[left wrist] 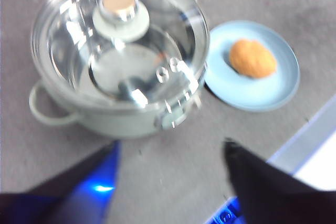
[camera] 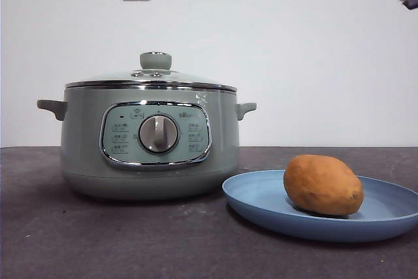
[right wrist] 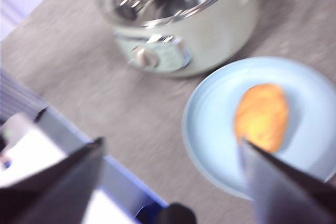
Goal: Take the potato out from the steamer,put the potato on the plate,close the lid
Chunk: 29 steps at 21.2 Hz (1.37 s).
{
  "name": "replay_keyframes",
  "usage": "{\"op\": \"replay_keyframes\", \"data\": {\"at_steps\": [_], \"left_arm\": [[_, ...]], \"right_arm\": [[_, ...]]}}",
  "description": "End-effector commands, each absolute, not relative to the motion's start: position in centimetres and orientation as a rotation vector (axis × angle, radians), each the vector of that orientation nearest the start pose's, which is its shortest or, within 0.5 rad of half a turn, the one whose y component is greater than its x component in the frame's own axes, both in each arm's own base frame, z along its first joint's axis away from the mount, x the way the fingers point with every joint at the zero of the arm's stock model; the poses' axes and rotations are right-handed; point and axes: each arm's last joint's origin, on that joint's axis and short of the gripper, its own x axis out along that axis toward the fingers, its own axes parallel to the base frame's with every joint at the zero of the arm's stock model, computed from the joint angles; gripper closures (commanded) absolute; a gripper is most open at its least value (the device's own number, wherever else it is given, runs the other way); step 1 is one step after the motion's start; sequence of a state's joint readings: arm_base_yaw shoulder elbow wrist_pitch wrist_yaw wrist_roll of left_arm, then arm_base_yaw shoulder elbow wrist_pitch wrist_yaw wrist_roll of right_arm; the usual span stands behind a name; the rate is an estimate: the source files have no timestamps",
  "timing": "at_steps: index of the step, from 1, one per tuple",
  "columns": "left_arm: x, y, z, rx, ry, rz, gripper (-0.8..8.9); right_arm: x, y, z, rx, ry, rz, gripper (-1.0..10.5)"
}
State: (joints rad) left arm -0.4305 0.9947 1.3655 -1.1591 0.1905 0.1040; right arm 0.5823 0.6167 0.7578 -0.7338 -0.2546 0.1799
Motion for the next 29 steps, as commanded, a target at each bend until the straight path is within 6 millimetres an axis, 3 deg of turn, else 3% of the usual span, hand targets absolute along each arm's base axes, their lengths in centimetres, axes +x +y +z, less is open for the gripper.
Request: {"op": "replay_keyframes", "data": {"at_steps": [1, 22, 26, 29], "left_arm": [[12.9, -6.6, 40.2, 0.187, 0.769, -0.631, 8.22], [13.0, -6.6, 40.2, 0.187, 0.757, -0.624, 8.17], [13.2, -5.3, 42.9, 0.174, 0.442, -0.528, 8.17], [11.7, -3.2, 45.2, 0.14, 0.193, -0.401, 8.17]], "right_arm": [[9.4, 7.1, 29.6, 0.071, 0.682, 0.76, 9.5], [9.4, 7.1, 29.6, 0.069, 0.68, 0.754, 9.5], [9.4, 7.1, 29.6, 0.069, 0.68, 0.754, 9.5], [9.4, 7.1, 29.6, 0.069, 0.68, 0.754, 9.5]]}}
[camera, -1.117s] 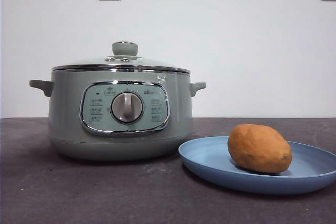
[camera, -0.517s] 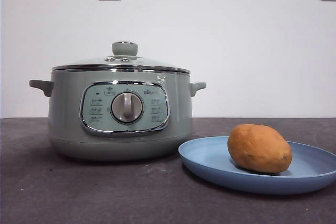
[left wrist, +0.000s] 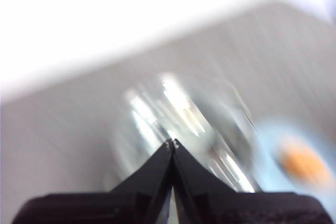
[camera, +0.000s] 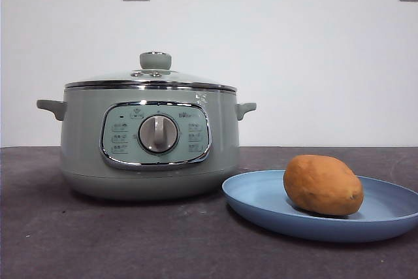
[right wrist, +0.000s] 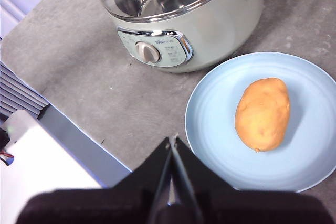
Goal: Take the potato out from the steamer,put the potato on the plate,close the lid
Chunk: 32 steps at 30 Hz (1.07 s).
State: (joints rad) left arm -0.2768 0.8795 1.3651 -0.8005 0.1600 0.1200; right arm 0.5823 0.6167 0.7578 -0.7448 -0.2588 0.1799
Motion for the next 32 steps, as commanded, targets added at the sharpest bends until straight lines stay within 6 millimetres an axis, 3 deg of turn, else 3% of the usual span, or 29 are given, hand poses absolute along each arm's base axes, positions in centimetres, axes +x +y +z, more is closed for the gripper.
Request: {"op": "replay_keyframes", "data": {"at_steps": [1, 3, 6, 11, 21, 32], "left_arm": [[10.9, -2.5, 45.6, 0.136, 0.122, -0.355, 8.17], [9.4, -1.5, 45.3, 0.136, -0.014, -0.263, 8.17], [8.3, -0.7, 43.2, 0.169, -0.155, -0.176, 8.17], [8.5, -0.2, 37.6, 0.2, -0.241, -0.107, 8.17], [9.7, -0.1, 26.7, 0.166, -0.092, -0.114, 8.17], [9.7, 0.0, 19.7, 0.149, -0.005, -0.102, 8.17]], "right_arm": [[9.4, 7.1, 29.6, 0.069, 0.68, 0.754, 9.5], [9.4, 7.1, 29.6, 0.069, 0.68, 0.754, 9.5], [9.4, 7.1, 29.6, 0.069, 0.68, 0.754, 9.5], [9.4, 7.1, 29.6, 0.069, 0.68, 0.754, 9.5], [9.4, 7.1, 29.6, 0.069, 0.68, 0.754, 9.5], [9.4, 7.1, 29.6, 0.069, 0.68, 0.754, 9.5]]}}
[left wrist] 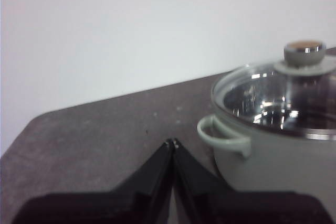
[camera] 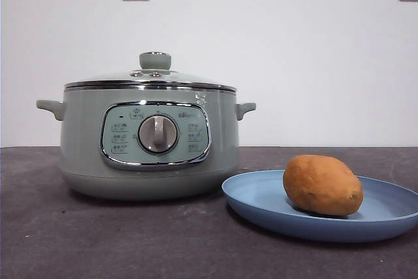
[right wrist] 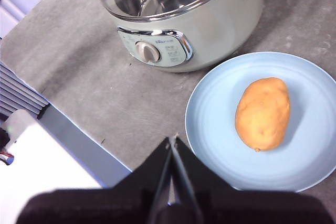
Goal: Take the potato out from the steamer,put the potato on the plate,close the lid
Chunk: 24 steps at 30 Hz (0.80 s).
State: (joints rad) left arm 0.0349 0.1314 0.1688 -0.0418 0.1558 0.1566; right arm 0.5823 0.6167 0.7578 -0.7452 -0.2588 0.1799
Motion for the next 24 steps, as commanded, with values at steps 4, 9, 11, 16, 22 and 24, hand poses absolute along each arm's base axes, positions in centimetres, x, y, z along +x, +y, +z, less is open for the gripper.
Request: {"op": "replay_keyframes", "data": {"at_steps": [4, 9, 11, 16, 22, 24], "left_arm": [[9.6, 0.2, 17.8, 0.128, 0.003, -0.053, 8.17], [9.7, 0.3, 16.2, 0.119, 0.026, -0.047, 8.17], [9.7, 0.3, 15.8, 0.11, 0.058, -0.049, 8.17], [9.7, 0.3, 15.1, 0.087, 0.134, -0.052, 8.17], [9.6, 0.3, 14.7, 0.049, 0.176, -0.058, 8.17], [9.6, 0.3, 14.7, 0.029, 0.174, -0.056, 8.17]], "right_arm": [[9.4, 7.1, 29.6, 0.069, 0.68, 0.754, 9.5], [9.4, 7.1, 29.6, 0.069, 0.68, 0.754, 9.5], [9.4, 7.1, 29.6, 0.069, 0.68, 0.754, 9.5], [9.4, 7.1, 29.6, 0.069, 0.68, 0.754, 9.5], [9.4, 7.1, 29.6, 0.069, 0.68, 0.753, 9.5], [9.4, 7.1, 29.6, 0.069, 0.68, 0.753, 9.5]]}}
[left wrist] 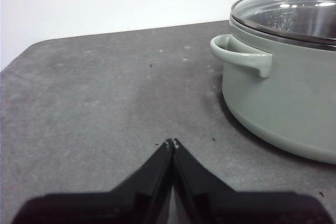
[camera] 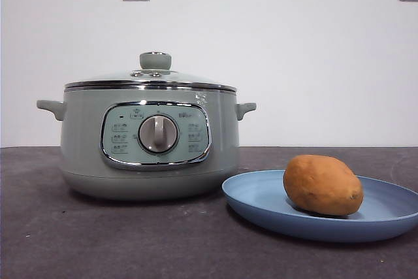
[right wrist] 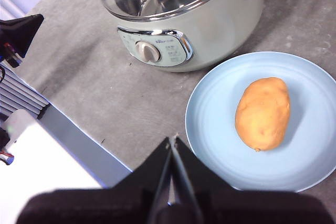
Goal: Take the potato out from the steamer,put the potato on the plate,close the lid
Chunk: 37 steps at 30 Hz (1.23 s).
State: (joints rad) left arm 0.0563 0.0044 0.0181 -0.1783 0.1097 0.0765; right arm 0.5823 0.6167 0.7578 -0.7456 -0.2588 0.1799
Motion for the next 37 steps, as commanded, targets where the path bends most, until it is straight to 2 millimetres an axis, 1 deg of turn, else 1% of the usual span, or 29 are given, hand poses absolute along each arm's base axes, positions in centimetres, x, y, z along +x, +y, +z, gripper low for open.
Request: {"op": "replay_keyframes", "data": {"at_steps": [1, 22, 24, 26, 29, 32, 34, 37], "left_arm": [[9.6, 0.3, 14.7, 0.03, 0.173, -0.054, 8.17], [9.6, 0.3, 14.7, 0.031, 0.174, -0.049, 8.17], [9.6, 0.3, 14.7, 0.031, 0.174, -0.049, 8.17], [9.6, 0.3, 14.7, 0.031, 0.174, -0.049, 8.17], [9.6, 0.3, 14.7, 0.031, 0.174, -0.049, 8.17], [9.6, 0.3, 14.7, 0.031, 0.174, -0.049, 8.17], [9.6, 0.3, 14.7, 0.031, 0.174, -0.049, 8.17], [9.6, 0.3, 14.7, 0.031, 0.174, -0.049, 8.17]], "right_arm": [[9.4, 7.1, 29.6, 0.069, 0.68, 0.754, 9.5], [9.4, 7.1, 29.6, 0.069, 0.681, 0.753, 9.5], [9.4, 7.1, 29.6, 0.024, 0.659, 0.759, 9.5], [9.5, 6.9, 29.7, -0.01, 0.639, 0.712, 9.5], [10.0, 6.3, 29.8, -0.051, 0.556, 0.577, 9.5], [10.4, 5.3, 29.6, -0.003, 0.461, 0.525, 9.5], [10.4, 4.6, 28.9, 0.028, 0.4, 0.489, 9.5], [10.5, 3.4, 27.3, 0.053, 0.305, 0.397, 9.5]]}}
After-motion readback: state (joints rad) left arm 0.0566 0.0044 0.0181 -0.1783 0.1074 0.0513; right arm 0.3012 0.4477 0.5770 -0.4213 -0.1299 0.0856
